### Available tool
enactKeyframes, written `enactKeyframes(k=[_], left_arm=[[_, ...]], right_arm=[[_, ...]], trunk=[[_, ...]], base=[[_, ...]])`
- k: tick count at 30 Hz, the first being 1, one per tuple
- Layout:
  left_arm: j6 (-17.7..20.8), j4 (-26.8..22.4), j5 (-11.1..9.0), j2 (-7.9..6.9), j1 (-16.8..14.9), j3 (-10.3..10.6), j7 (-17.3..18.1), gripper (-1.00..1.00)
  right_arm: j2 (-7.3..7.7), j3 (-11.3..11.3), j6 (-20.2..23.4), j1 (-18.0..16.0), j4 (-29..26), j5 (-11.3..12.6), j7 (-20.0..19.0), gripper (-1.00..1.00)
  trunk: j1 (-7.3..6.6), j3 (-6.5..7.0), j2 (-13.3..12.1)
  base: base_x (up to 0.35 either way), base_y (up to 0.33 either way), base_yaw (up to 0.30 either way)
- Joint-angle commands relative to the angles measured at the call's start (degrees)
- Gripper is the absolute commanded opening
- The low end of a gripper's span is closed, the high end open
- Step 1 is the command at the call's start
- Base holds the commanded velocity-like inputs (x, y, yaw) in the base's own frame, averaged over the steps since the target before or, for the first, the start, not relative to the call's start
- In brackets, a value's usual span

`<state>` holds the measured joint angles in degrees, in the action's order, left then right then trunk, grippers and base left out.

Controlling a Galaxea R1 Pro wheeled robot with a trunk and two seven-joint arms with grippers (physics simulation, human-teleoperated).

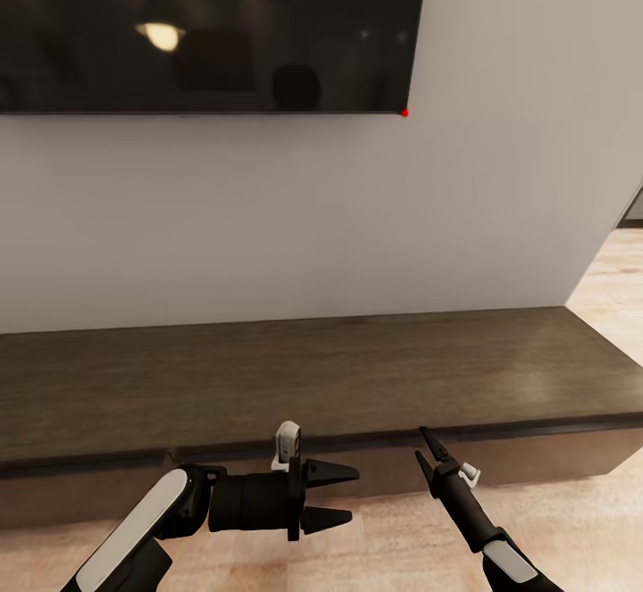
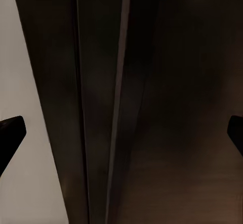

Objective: Place each of the two pumpkins and all three candles from the living room inside a cabinet in the living room (use any cabinet), then make sure every cabinet is closed, and position the cauldron so it is next to a table in the living room.

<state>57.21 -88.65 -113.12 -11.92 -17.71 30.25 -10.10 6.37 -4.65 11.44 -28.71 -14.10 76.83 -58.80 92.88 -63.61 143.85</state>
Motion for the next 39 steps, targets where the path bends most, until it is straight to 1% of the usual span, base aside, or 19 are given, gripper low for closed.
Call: enactKeyframes(k=[1,14,39], left_arm=[[0.0,0.0,-0.6,-0.03,0.0,0.1,-0.5,1.00],[0.0,0.0,-0.6,-0.03,0.0,0.1,-0.5,1.00],[0.0,0.0,-0.6,-0.03,0.0,-0.1,-0.5,1.00]], right_arm=[[0.05,-0.5,0.3,0.0,0.0,0.6,-0.1,1.00],[0.05,-0.5,0.3,0.0,0.0,0.6,-0.1,1.00],[0.05,-0.5,0.3,0.0,0.0,0.6,-0.1,1.00]], trunk=[[0.00,-0.05,0.0],[0.00,-0.05,0.0],[0.00,-0.05,0.0]], base=[[0.078,0.000,0.000],[0.033,0.000,0.000],[-0.020,0.000,0.000]])
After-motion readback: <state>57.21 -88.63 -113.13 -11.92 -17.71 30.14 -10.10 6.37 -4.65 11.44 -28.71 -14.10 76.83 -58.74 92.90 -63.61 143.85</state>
